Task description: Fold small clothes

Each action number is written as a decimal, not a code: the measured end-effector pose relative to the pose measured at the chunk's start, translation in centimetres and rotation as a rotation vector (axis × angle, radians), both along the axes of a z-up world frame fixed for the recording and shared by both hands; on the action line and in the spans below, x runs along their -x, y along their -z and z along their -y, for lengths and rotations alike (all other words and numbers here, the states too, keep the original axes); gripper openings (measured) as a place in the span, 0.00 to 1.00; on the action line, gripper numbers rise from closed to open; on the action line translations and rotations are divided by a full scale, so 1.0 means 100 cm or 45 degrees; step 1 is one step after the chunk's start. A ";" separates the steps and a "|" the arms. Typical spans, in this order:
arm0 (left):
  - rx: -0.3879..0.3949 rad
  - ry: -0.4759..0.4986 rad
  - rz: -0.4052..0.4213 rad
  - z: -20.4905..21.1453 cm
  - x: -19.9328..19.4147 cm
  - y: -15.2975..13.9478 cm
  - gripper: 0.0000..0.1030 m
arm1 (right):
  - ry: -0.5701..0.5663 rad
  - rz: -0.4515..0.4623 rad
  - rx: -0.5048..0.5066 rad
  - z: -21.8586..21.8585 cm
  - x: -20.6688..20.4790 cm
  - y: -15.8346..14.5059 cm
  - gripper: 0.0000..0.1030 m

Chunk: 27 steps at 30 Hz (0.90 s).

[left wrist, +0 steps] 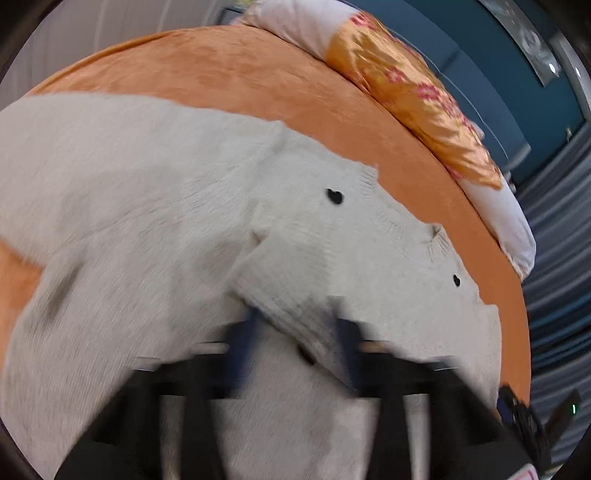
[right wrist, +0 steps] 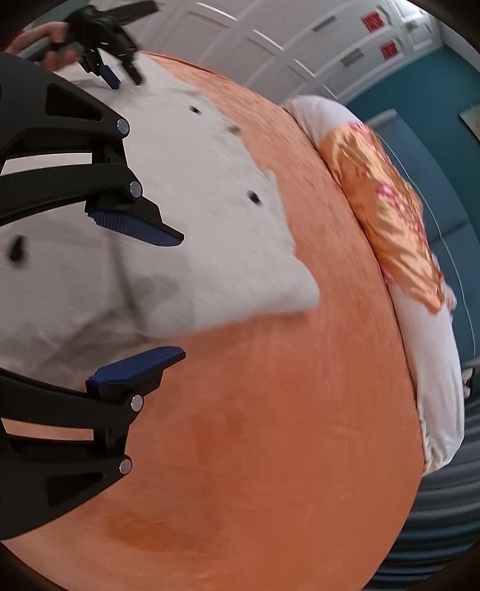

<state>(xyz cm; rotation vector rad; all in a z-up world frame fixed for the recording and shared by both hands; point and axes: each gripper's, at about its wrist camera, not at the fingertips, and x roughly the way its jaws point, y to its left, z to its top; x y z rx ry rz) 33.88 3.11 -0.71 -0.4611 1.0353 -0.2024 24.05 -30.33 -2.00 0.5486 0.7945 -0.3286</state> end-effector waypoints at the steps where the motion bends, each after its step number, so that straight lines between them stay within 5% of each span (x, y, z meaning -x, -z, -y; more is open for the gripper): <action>1: 0.002 0.019 0.009 0.002 -0.004 -0.003 0.05 | -0.017 -0.063 0.015 0.000 -0.016 0.007 0.41; 3: -0.021 0.046 0.091 0.006 -0.010 -0.023 0.05 | -0.074 -0.106 0.045 0.003 -0.039 0.007 0.16; 5: -0.035 0.061 0.251 0.005 -0.010 -0.058 0.05 | -0.063 0.111 0.024 -0.002 -0.024 -0.025 0.11; 8: -0.051 0.038 0.343 0.000 -0.008 -0.077 0.05 | 0.010 0.266 0.010 0.006 0.000 -0.042 0.11; 11: -0.137 0.078 0.208 0.006 -0.019 -0.036 0.06 | 0.032 -0.028 -0.039 0.015 -0.021 0.022 0.11; 13: -0.203 0.093 0.049 0.012 -0.022 0.008 0.05 | 0.037 -0.012 -0.057 0.019 -0.021 0.036 0.12; 16: -0.224 0.076 0.110 0.014 -0.009 0.011 0.06 | 0.072 0.035 -0.078 0.018 -0.011 0.012 0.12; 20: -0.231 0.071 0.114 0.013 -0.007 0.013 0.08 | 0.082 0.186 0.052 0.000 0.003 -0.024 0.12; 22: -0.243 0.062 0.122 0.015 -0.007 0.014 0.08 | -0.006 0.127 0.092 -0.008 -0.004 -0.019 0.10; 25: -0.270 0.061 0.135 0.019 -0.008 0.016 0.11 | -0.126 -0.125 0.148 -0.018 -0.021 0.030 0.00; 27: -0.246 0.053 0.126 0.012 -0.006 0.012 0.12 | -0.105 -0.100 0.143 -0.020 -0.014 0.024 0.00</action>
